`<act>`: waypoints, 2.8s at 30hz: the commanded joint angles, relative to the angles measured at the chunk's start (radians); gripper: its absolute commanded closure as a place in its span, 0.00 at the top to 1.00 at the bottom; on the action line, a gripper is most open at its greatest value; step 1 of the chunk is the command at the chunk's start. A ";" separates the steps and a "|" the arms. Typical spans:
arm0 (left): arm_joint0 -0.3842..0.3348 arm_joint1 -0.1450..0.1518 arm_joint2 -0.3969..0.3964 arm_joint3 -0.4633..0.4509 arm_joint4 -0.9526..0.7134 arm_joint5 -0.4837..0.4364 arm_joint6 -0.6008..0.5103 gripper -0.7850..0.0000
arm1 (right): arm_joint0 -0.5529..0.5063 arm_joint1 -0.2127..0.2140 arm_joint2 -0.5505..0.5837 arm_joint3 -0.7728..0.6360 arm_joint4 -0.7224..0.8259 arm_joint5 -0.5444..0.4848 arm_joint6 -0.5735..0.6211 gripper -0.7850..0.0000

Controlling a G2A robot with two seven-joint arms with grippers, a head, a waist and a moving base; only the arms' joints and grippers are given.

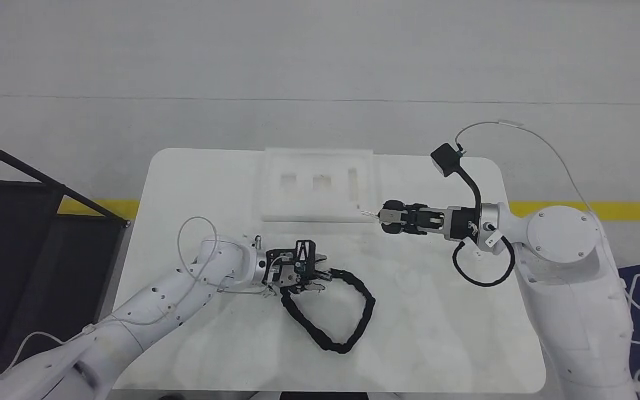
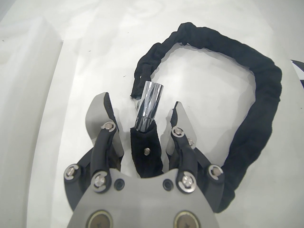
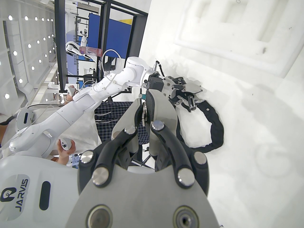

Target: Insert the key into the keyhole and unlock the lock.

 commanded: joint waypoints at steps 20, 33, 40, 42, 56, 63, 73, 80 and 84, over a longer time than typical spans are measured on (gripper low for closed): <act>0.058 0.005 -0.115 -0.062 -0.030 -0.022 0.081 0.00 | 0.000 0.000 0.000 0.000 0.000 0.000 0.000 0.00; 0.139 0.059 -0.273 -0.253 -0.048 -0.099 0.189 0.00 | 0.025 0.014 -0.017 -0.097 -0.051 0.124 0.105 0.00; 0.184 0.082 -0.367 -0.370 -0.091 -0.115 0.179 0.00 | 0.085 0.035 -0.008 -0.224 -0.069 0.249 0.220 0.00; 0.193 0.086 -0.389 -0.398 -0.112 -0.124 0.173 0.00 | 0.097 0.044 -0.014 -0.245 -0.073 0.255 0.214 0.00; 0.210 0.078 -0.469 -0.524 -0.223 -0.084 0.128 0.00 | 0.179 0.137 -0.064 -0.379 0.087 0.367 0.103 0.00; 0.181 0.060 -0.465 -0.519 -0.178 -0.031 0.119 0.00 | 0.212 0.175 -0.087 -0.399 0.114 0.393 0.077 0.00; 0.178 0.057 -0.462 -0.518 -0.174 -0.028 0.121 0.00 | 0.212 0.175 -0.087 -0.399 0.114 0.393 0.077 0.00; 0.183 0.057 -0.462 -0.520 -0.176 -0.020 0.116 0.00 | 0.199 0.185 -0.092 -0.398 0.096 0.387 0.082 0.00; 0.193 0.052 -0.466 -0.526 -0.181 -0.005 0.097 0.00 | 0.218 0.209 -0.096 -0.386 0.115 0.380 0.089 0.00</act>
